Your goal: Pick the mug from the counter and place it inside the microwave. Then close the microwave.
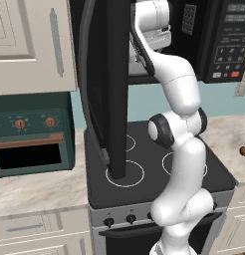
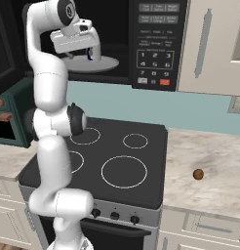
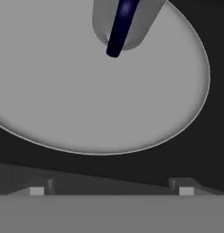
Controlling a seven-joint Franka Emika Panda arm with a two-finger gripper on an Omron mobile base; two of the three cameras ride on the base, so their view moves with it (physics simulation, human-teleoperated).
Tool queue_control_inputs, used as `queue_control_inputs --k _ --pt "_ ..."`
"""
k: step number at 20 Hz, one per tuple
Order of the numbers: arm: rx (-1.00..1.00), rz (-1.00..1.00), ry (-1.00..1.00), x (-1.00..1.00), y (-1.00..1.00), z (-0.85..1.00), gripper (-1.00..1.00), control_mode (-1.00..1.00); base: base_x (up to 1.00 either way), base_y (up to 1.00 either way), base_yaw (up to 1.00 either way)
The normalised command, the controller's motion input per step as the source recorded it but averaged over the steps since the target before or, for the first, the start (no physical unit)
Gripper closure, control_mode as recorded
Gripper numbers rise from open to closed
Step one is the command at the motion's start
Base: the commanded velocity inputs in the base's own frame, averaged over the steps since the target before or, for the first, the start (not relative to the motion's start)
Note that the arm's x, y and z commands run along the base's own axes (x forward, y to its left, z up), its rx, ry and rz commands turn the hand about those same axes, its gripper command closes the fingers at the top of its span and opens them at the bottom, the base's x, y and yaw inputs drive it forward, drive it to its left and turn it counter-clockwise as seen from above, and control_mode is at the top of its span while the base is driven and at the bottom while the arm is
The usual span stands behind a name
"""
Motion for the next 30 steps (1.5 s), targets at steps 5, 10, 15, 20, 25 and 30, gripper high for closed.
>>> queue_control_inputs --k 5,10,15,20,25,30 --pt "0.0 0.01 -0.1 -0.88 0.0 -0.12 -1.0 -1.0 0.0 0.0 0.0" --pt "0.0 0.0 -0.21 -0.76 0.0 -0.11 -1.0 -1.0 0.0 0.0 0.0" --pt "0.0 0.0 -0.31 -0.32 0.0 -0.48 -1.0 -1.0 0.0 0.0 0.0" --pt "0.0 0.0 -0.34 -0.31 0.0 -0.48 -1.0 -1.0 0.0 0.0 0.0" --pt "0.0 0.0 -0.32 -0.36 0.0 -0.1 -1.0 -1.0 0.0 0.0 0.0" --pt "0.0 0.0 -0.21 -0.61 0.0 0.43 -1.0 -1.0 0.0 0.0 0.0"
